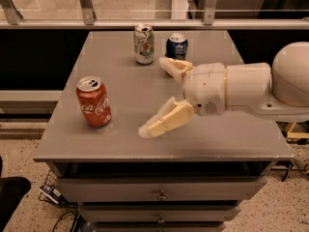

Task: Knock coke can over

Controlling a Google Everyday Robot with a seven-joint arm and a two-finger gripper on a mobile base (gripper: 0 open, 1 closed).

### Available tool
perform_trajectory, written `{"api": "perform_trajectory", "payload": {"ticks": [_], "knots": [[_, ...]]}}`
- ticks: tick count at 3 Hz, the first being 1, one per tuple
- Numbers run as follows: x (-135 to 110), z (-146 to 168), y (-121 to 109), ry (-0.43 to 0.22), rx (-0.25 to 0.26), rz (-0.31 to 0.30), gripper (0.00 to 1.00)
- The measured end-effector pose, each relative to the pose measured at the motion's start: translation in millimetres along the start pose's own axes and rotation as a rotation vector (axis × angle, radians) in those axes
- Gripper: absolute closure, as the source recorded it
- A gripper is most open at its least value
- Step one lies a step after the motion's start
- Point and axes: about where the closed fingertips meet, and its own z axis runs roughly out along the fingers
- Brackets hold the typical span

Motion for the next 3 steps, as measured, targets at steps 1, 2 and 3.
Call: {"api": "perform_trajectory", "payload": {"ticks": [1, 2, 3], "knots": [[3, 36, -6, -0.012, -0.01, -0.022, 0.0], [14, 69, -11, -0.043, -0.026, -0.028, 0.0], [20, 95, -11, -0.079, -0.052, -0.021, 0.0]]}}
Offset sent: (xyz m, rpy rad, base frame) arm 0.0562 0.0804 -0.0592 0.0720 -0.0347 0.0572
